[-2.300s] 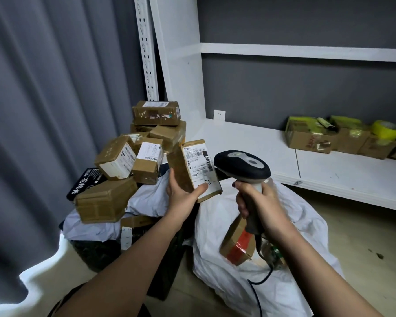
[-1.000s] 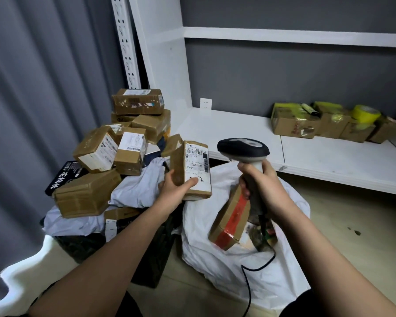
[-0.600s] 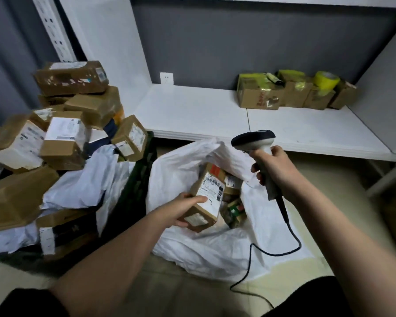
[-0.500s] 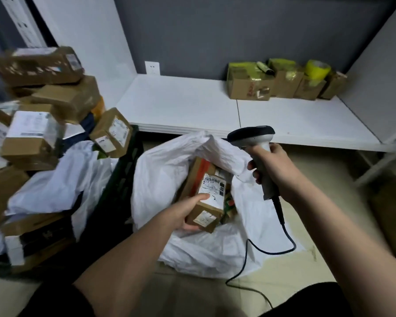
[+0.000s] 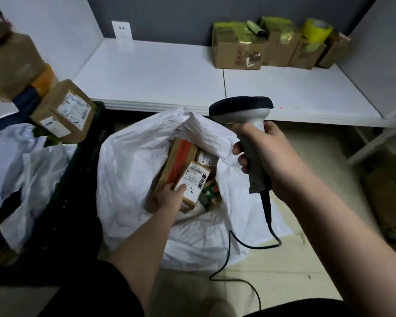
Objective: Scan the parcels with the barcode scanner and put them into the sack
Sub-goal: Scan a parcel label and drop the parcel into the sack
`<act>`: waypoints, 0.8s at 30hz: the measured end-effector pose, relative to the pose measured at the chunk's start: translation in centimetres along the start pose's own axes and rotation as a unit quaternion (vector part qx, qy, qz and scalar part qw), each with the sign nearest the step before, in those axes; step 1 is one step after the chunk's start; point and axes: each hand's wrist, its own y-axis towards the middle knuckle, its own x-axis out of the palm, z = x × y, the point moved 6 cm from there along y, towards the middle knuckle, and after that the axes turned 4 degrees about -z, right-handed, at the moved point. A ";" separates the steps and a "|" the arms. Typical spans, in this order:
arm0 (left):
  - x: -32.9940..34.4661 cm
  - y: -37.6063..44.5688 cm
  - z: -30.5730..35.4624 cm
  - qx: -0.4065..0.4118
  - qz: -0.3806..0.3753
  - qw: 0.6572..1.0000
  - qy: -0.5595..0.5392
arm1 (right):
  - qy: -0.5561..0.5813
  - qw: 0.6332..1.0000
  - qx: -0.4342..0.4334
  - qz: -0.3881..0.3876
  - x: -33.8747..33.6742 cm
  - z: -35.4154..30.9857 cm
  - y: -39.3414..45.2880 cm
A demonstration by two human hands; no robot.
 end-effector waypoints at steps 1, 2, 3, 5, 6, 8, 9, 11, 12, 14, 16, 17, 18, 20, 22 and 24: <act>0.4 0.3 0.1 0.010 -0.010 1.000 -0.011 | 0.005 1.000 -0.001 -0.006 0.3 0.0 -0.1; 0.8 0.7 -0.2 0.009 -0.024 1.000 -0.015 | 0.009 1.000 -0.002 -0.015 0.6 0.0 -0.2; 1.1 1.3 -0.7 0.009 -0.034 0.999 -0.009 | 0.013 1.000 -0.003 -0.024 1.0 -0.1 -0.4; 0.7 0.6 -0.5 0.013 -0.032 0.999 0.001 | 0.022 0.999 -0.008 -0.035 1.6 -0.4 -0.7; 0.1 0.0 -0.2 0.019 -0.027 0.999 0.002 | 0.027 0.999 -0.010 -0.038 1.9 -0.5 -0.9; -1.4 -1.5 1.1 0.048 -0.026 0.998 0.007 | 0.040 0.998 -0.010 -0.041 2.6 -0.9 -1.2; -2.3 -2.2 1.7 0.062 -0.032 0.998 0.008 | 0.047 0.998 -0.010 -0.042 3.0 -1.0 -1.4; -4.6 -3.7 2.4 0.069 -0.051 0.996 0.022 | 0.056 0.997 -0.009 -0.048 4.0 -1.1 -1.7; -5.9 -4.5 2.7 0.067 -0.056 0.995 0.039 | 0.061 0.997 -0.006 -0.052 4.6 -1.0 -1.8; -9.6 -6.4 3.7 0.078 -0.043 0.994 0.056 | 0.076 0.995 0.004 -0.068 6.3 -1.1 -2.2; -13.9 -8.5 5.1 0.096 -0.019 0.994 0.055 | 0.085 0.992 0.008 -0.091 8.7 -1.3 -2.7; -15.7 -9.5 6.0 0.112 -0.006 0.992 0.059 | 0.087 0.991 0.005 -0.099 9.7 -1.5 -2.9; -17.9 -10.6 6.9 0.134 0.008 0.989 0.061 | 0.089 0.990 0.000 -0.111 11.2 -1.8 -3.3; -22.2 -13.2 9.0 0.187 0.038 0.980 0.065 | 0.105 0.985 -0.011 -0.134 14.1 -2.4 -4.3; -26.2 -15.8 10.7 0.231 0.084 0.964 0.095 | 0.118 0.980 -0.023 -0.157 16.9 -2.8 -5.3; -30.5 -18.4 11.8 0.261 0.160 0.940 0.150 | 0.117 0.976 -0.037 -0.179 19.9 -3.0 -6.3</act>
